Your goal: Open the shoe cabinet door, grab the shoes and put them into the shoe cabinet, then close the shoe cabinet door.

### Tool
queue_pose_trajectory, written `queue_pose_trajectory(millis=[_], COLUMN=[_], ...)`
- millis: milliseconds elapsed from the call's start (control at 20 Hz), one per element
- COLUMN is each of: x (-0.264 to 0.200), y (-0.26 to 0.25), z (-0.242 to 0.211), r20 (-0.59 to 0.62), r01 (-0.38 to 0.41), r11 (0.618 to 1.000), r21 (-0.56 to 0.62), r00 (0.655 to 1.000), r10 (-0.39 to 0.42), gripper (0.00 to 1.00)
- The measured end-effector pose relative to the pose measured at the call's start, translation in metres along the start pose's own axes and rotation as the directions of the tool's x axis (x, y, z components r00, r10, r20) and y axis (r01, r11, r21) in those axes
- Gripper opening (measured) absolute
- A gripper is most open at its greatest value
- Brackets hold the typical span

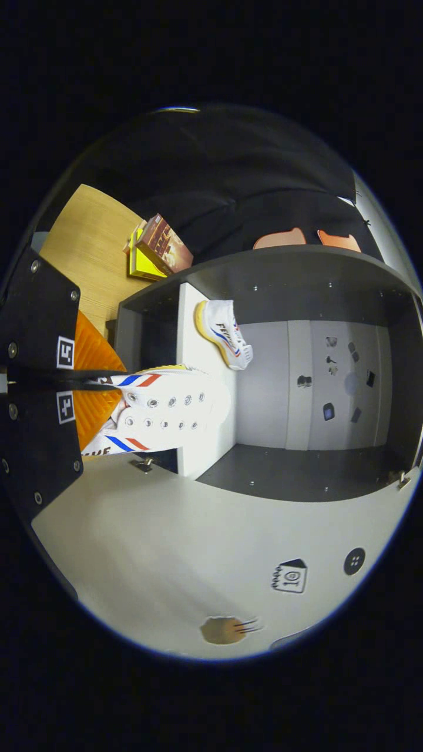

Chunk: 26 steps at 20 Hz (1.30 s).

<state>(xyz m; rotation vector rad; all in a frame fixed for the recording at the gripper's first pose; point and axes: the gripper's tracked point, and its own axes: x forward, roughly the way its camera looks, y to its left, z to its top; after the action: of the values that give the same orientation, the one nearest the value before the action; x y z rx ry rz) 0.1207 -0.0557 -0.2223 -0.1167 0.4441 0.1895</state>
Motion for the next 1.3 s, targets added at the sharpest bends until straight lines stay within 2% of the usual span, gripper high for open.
queue_pose_trajectory(millis=[300,550,1000,1300], x=[0.026,0.062,0.152,0.218], y=[-0.001,-0.008,-0.046,-0.076], z=[0.074,0.116,0.145,0.138], r20=[0.084,0.107,0.047,-0.008], r01=[0.027,0.047,0.132,0.205], r11=[0.997,0.998,0.989,0.973], r21=[-0.069,-0.052,-0.062,-0.109], r00=[0.996,0.993,0.99,0.978], r10=[-0.022,-0.041,-0.13,-0.207], gripper=[0.0,0.0,0.0,0.0])
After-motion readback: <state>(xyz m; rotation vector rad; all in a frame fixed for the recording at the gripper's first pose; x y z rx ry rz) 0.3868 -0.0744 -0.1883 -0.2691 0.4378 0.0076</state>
